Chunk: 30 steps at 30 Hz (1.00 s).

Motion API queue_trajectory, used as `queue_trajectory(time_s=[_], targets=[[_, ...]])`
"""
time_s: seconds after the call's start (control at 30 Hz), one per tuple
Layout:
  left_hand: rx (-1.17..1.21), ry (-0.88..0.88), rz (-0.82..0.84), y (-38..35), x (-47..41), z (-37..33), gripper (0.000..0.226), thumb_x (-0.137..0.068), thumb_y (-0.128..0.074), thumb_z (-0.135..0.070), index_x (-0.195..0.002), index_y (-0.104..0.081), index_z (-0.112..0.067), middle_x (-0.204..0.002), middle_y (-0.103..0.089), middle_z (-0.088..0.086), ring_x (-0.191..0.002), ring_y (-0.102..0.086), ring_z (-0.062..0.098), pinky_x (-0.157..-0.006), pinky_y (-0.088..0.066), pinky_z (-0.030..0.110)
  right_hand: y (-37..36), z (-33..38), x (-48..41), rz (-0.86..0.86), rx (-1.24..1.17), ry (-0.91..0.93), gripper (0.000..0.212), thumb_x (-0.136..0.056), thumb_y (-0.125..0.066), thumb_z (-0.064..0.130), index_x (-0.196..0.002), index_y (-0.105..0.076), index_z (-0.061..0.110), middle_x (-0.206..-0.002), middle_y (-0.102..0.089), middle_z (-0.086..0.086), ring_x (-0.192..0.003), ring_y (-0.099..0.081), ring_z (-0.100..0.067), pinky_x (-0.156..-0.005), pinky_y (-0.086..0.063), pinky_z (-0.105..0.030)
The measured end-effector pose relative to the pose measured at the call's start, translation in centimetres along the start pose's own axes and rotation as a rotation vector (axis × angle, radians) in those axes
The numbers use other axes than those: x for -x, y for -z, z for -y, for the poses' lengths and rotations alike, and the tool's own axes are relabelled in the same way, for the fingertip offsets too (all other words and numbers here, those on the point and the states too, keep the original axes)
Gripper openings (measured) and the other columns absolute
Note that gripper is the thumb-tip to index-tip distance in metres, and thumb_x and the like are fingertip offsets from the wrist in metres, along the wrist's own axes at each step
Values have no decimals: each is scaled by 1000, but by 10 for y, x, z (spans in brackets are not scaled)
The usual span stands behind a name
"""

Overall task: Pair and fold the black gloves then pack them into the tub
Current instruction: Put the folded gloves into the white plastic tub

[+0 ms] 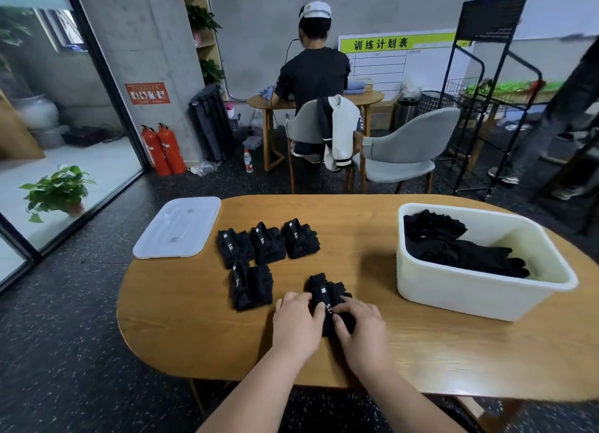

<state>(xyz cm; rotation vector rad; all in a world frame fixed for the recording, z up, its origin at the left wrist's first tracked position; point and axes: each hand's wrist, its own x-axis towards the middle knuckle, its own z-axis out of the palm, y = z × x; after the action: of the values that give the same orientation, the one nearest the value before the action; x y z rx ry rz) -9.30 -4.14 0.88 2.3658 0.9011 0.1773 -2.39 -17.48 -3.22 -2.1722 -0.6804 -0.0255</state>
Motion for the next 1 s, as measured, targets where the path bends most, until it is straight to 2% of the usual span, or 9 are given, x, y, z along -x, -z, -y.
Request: queue_trajectory(time_s=[0.1,0.17,0.27,0.37,0.47,0.63,0.73,0.87,1.0], targets=[[190,84,29,-2,-8,-6,37,-104,-61,-45,-136,-57,-27,-132,-61,-7,-119,-58,14,-99,-50,30,5,-1,-1,-6,-97,-42,17,-92,-78,23,-98,-74,38,-117,-68,25,-116,-56,-2,-101,-44,-26],[303,129,40,1,-11,-11,32,-103,-65,-41,-129,-55,-26,-129,-62,-7,-115,-63,15,-88,-48,25,9,-2,0,1,-160,-93,20,-90,-79,22,-95,-71,40,-109,-68,28,-109,-58,5,-99,-48,-27],[443,194,37,6,-12,-19,33,-99,-72,-37,-122,-51,-24,-120,-64,-6,-105,-65,15,-79,-48,24,15,-1,0,38,-259,-150,21,-89,-81,22,-93,-69,39,-100,-73,26,-96,-67,2,-91,-55,-29],[561,242,28,8,-13,-19,34,-94,-79,-29,-111,-50,-26,-112,-68,-2,-98,-68,16,-86,-57,35,25,3,-1,82,-324,-183,24,-86,-84,17,-93,-68,34,-98,-73,24,-93,-70,-4,-85,-57,-25],[677,256,24,12,-12,-19,37,-89,-83,-25,-107,-51,-27,-111,-69,1,-99,-71,22,-91,-61,48,34,4,-5,87,-381,-209,33,-81,-89,17,-101,-67,32,-103,-74,20,-101,-67,2,-95,-55,-29],[851,209,44,29,-12,-26,41,-84,-87,-26,-109,-55,-26,-109,-77,2,-100,-75,23,-91,-62,53,55,14,-14,188,-438,-221,63,-83,-88,42,-136,-53,37,-124,-64,23,-111,-61,14,-89,-50,-9],[891,131,101,44,-10,-34,42,-84,-88,-27,-111,-56,-24,-103,-80,-3,-98,-78,21,-91,-63,54,71,25,-23,236,-527,-219,77,-81,-86,54,-145,-51,29,-130,-67,19,-114,-62,13,-94,-53,-15],[952,39,170,60,-4,-50,47,-88,-86,-26,-122,-54,-27,-107,-81,-4,-102,-78,20,-98,-60,54,100,46,-32,248,-562,-182,47,-86,-84,47,-127,-62,40,-118,-74,17,-109,-68,4,-85,-56,-17],[1080,-37,229,71,-1,-73,48,-93,-80,-10,-131,-52,-20,-111,-81,2,-105,-77,23,-97,-61,52,124,52,-38,172,-578,-158,54,-83,-89,43,-131,-65,35,-119,-75,15,-112,-68,1,-89,-56,-21]])
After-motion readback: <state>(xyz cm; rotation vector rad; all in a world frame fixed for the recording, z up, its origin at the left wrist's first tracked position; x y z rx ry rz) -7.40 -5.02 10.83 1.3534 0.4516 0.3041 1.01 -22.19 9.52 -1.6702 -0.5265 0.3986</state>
